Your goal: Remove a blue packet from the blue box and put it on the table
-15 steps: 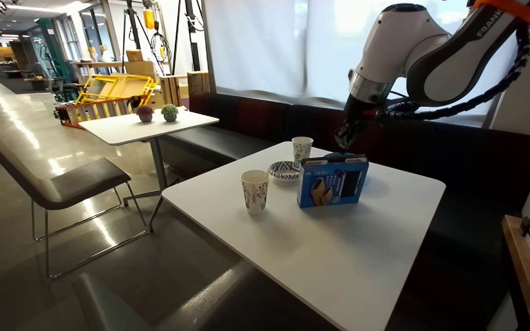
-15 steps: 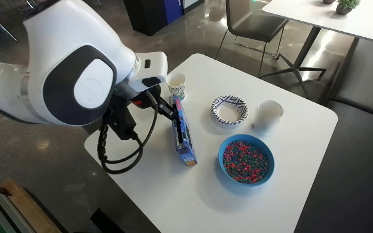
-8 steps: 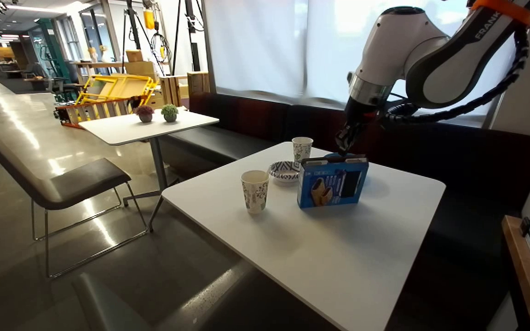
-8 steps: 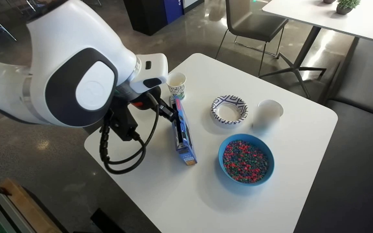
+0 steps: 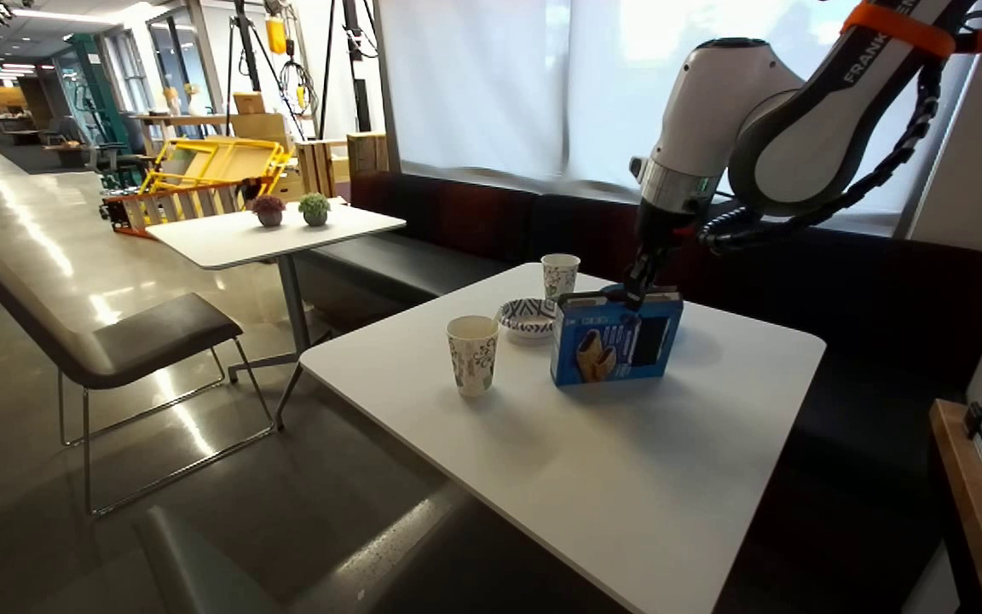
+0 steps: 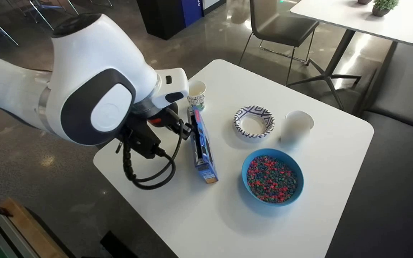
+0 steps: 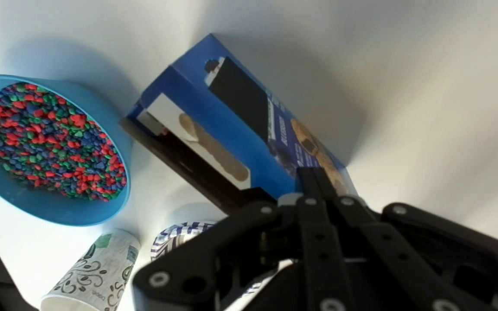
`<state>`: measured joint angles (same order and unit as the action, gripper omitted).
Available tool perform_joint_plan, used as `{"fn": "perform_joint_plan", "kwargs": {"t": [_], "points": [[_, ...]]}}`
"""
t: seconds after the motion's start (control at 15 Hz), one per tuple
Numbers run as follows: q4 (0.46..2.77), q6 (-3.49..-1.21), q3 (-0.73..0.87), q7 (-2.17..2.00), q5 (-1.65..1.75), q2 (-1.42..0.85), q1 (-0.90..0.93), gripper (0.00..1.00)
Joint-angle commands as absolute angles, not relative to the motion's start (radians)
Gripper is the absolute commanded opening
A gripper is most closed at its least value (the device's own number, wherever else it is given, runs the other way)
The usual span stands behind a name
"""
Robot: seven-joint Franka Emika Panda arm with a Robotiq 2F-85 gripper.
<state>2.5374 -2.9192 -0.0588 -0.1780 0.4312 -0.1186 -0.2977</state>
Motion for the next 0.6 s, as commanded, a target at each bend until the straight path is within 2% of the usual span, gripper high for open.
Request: {"fn": "perform_joint_plan", "kwargs": {"t": [0.0,0.53], "points": [[2.515,-2.894,0.01,-0.042,0.302,-0.127,-0.21,0.0],[2.461,-2.86,0.112,-0.011,0.333,-0.128,-0.135,0.0]]}}
